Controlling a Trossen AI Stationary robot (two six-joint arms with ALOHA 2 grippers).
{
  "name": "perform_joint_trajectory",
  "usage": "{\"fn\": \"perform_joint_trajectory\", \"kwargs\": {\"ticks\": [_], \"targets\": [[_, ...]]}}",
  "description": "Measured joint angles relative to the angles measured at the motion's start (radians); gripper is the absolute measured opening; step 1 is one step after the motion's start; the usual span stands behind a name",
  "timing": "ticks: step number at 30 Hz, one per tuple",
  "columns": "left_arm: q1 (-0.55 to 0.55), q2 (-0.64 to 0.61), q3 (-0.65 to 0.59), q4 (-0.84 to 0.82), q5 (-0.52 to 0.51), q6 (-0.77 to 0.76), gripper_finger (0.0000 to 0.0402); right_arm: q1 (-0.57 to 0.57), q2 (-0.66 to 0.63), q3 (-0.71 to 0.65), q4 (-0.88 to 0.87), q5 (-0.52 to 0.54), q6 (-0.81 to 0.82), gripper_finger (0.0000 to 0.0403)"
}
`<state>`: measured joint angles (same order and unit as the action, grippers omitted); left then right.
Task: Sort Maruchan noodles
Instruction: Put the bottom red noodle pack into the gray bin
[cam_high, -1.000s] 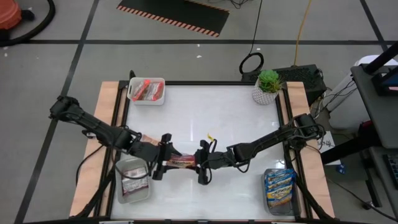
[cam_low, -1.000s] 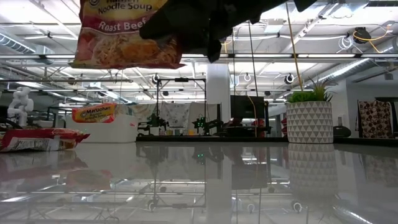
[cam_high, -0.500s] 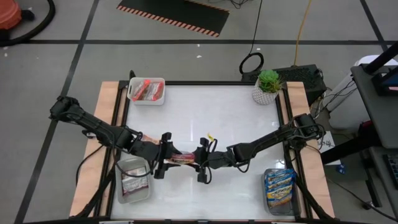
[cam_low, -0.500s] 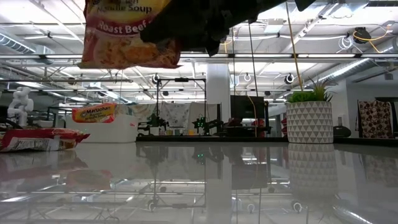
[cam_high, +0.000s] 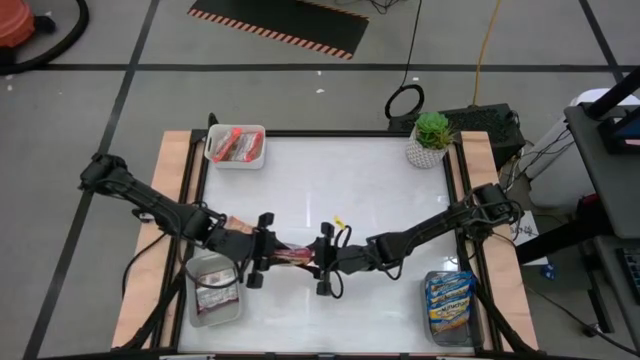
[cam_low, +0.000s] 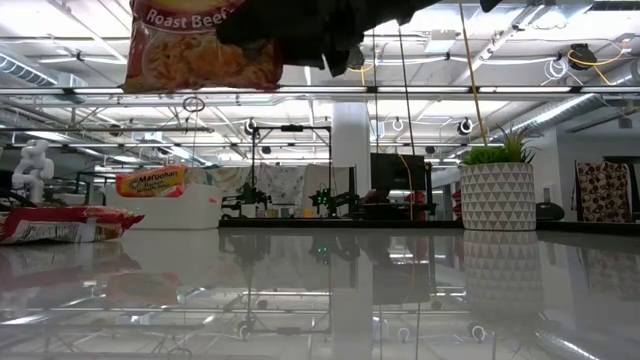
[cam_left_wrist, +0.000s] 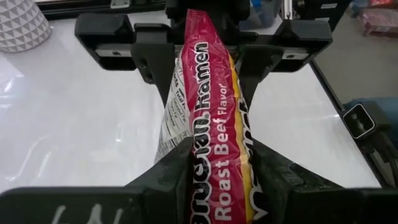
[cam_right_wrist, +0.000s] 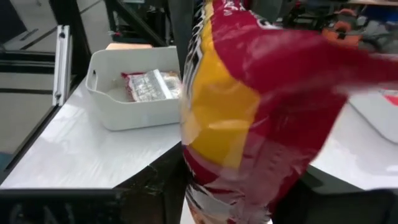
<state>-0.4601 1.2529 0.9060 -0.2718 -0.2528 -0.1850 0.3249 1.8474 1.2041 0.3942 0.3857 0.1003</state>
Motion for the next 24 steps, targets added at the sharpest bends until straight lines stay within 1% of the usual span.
{"fn": "perform_joint_trajectory", "kwargs": {"ticks": [7,10,12,16,22,24], "targets": [[-0.028,-0.033,0.001,-0.073,-0.037,-0.061,0.0121,0.005,-0.057,0.000,-0.034,0.018,-0.019,0.0215],[-0.051,-0.061,-0.004,-0.143,-0.004,-0.104,0.0120,0.012,-0.101,0.001,-0.048,0.030,-0.034,0.0235],[-0.075,-0.078,-0.005,-0.166,-0.003,-0.135,0.0120,0.019,-0.126,0.003,-0.054,0.031,-0.039,0.0244],[-0.138,-0.107,-0.002,-0.222,-0.075,-0.198,0.0120,0.039,-0.169,0.002,-0.077,0.026,-0.069,0.0251],[-0.238,-0.124,-0.001,-0.287,-0.115,-0.308,0.0119,0.066,-0.232,0.002,-0.084,0.017,-0.127,0.0251],[-0.272,-0.123,-0.002,-0.303,-0.114,-0.347,0.0119,0.075,-0.250,0.001,-0.092,0.034,-0.152,0.0251]]}}
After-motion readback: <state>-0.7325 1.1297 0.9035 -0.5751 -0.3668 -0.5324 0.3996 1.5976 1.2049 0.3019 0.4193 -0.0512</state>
